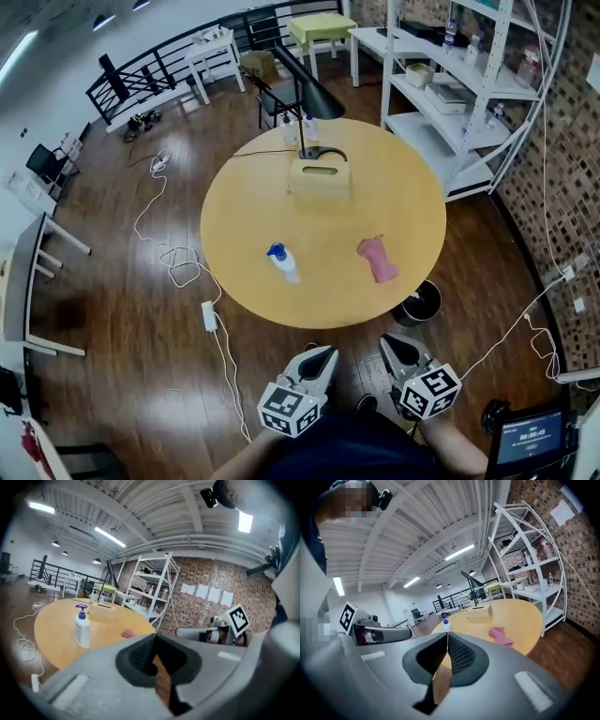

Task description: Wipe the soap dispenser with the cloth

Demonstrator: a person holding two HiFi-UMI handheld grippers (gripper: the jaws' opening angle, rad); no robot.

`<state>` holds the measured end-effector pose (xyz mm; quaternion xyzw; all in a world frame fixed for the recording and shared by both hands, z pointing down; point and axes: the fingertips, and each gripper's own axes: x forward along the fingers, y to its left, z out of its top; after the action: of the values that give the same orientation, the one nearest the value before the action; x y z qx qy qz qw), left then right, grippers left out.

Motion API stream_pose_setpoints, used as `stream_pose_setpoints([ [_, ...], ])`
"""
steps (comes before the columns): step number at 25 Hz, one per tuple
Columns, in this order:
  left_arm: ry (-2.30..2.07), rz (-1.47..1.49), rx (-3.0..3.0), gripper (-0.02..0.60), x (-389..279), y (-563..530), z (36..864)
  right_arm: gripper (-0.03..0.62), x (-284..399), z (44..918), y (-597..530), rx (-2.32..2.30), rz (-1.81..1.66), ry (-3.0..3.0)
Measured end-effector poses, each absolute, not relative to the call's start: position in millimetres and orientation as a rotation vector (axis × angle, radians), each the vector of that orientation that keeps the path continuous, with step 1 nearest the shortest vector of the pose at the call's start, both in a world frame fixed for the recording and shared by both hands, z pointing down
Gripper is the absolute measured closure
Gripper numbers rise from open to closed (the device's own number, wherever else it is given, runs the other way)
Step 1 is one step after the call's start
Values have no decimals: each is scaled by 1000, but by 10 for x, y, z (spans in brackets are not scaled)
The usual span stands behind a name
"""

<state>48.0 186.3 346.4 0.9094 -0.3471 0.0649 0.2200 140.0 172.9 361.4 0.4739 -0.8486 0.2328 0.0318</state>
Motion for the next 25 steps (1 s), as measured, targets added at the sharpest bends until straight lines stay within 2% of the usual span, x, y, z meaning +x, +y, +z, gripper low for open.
stream_pose_setpoints([
  [4,-969,280,2509,578,547,2348,3502,582,1441,3613,2185,1465,738,-2629],
  [11,-947,313,2611,578,741,2447,3484,582,1334,3638,2339,1427,693,-2648],
  [19,-1024,308,2573,578,-42,2541,3714,582,685,3743,2380,1369,610,-2600],
  [25,-969,312,2597,578,-132,2440,3772,582,629,3730,2237,1411,577,-2572],
])
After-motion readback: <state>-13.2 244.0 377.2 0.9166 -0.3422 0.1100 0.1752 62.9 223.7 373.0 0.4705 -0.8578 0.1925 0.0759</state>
